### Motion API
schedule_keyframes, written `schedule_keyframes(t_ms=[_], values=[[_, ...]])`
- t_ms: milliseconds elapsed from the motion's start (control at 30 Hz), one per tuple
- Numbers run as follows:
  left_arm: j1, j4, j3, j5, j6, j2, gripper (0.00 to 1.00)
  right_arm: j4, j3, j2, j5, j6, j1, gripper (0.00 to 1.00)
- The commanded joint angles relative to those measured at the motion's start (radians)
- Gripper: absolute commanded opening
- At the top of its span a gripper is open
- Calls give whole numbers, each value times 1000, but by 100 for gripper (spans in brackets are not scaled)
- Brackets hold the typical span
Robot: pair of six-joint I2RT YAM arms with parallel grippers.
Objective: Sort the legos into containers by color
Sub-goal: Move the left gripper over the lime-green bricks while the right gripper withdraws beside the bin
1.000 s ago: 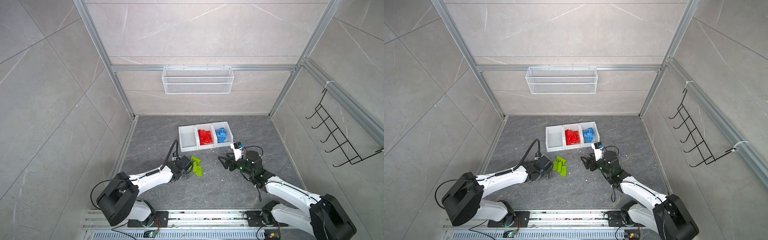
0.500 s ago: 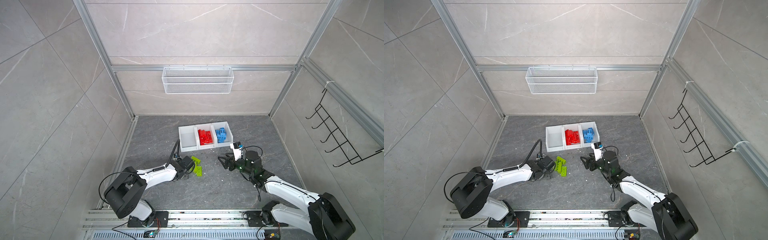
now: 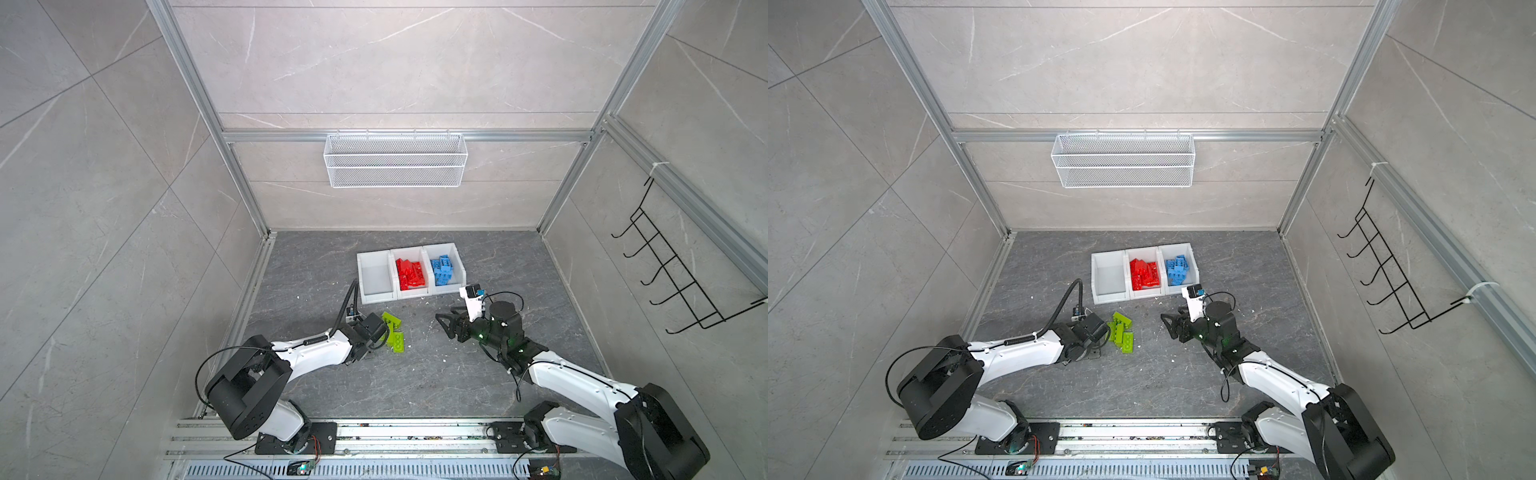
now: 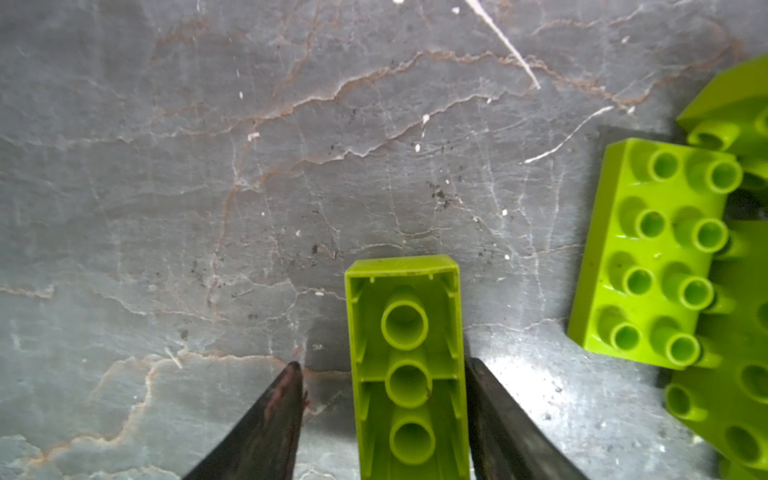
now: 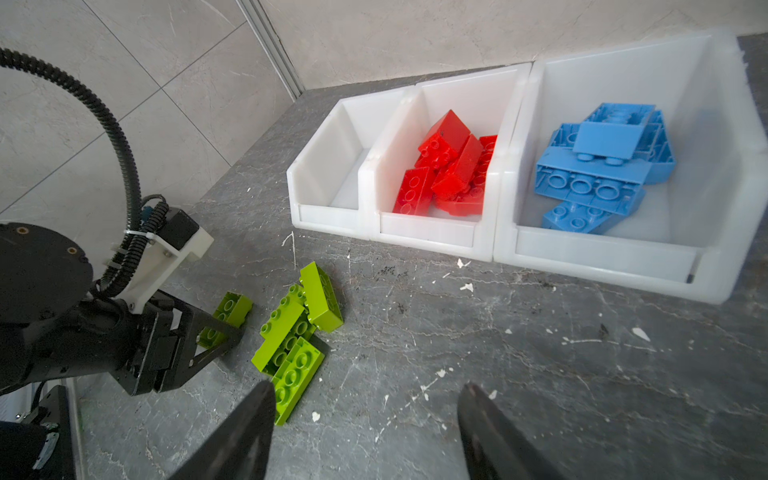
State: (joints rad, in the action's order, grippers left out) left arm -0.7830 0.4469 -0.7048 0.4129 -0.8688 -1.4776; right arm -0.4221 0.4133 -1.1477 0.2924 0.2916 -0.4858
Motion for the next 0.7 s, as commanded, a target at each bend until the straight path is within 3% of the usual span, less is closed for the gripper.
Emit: schedule_keyframes(t_ms=[0, 400, 667], values=[[-2, -6, 1, 44, 23, 25, 59, 11, 27, -6, 3, -18, 1, 71], [-2, -20, -21, 35, 39, 12, 42, 16, 39, -28, 21, -15, 1, 71], [-2, 8, -48, 10, 61, 94, 34, 15, 32, -14, 7, -20, 0, 72]])
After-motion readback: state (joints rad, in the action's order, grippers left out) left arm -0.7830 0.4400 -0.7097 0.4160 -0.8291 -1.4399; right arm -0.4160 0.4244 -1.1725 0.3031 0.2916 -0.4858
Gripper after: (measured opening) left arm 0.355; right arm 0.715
